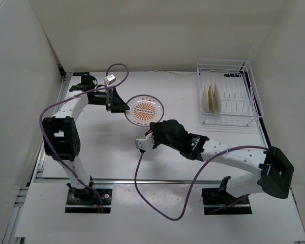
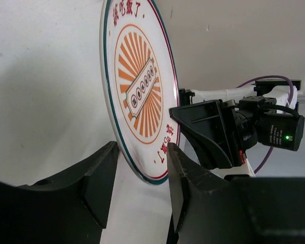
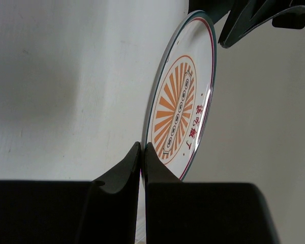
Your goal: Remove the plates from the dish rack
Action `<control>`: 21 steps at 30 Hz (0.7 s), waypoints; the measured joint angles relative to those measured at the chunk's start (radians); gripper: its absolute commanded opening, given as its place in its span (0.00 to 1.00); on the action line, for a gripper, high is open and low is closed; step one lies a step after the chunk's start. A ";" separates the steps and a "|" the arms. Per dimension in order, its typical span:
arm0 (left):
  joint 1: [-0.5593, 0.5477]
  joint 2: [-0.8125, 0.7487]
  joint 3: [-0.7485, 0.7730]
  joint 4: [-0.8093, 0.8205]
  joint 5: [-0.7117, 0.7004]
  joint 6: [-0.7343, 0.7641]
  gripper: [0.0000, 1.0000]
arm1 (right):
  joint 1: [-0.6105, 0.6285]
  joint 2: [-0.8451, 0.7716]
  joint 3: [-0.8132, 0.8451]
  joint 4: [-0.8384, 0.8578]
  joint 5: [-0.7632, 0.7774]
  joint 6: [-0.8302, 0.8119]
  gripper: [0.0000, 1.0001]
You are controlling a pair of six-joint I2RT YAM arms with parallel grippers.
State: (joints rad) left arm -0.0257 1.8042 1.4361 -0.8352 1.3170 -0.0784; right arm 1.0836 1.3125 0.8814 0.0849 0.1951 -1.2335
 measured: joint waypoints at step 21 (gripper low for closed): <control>0.000 0.003 0.001 0.005 -0.090 -0.005 0.10 | 0.028 0.019 0.050 -0.013 0.012 0.082 0.75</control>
State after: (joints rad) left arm -0.0257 1.8069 1.4368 -0.8299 1.2270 -0.0834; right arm 1.1114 1.3312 0.9318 0.0715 0.2073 -1.1511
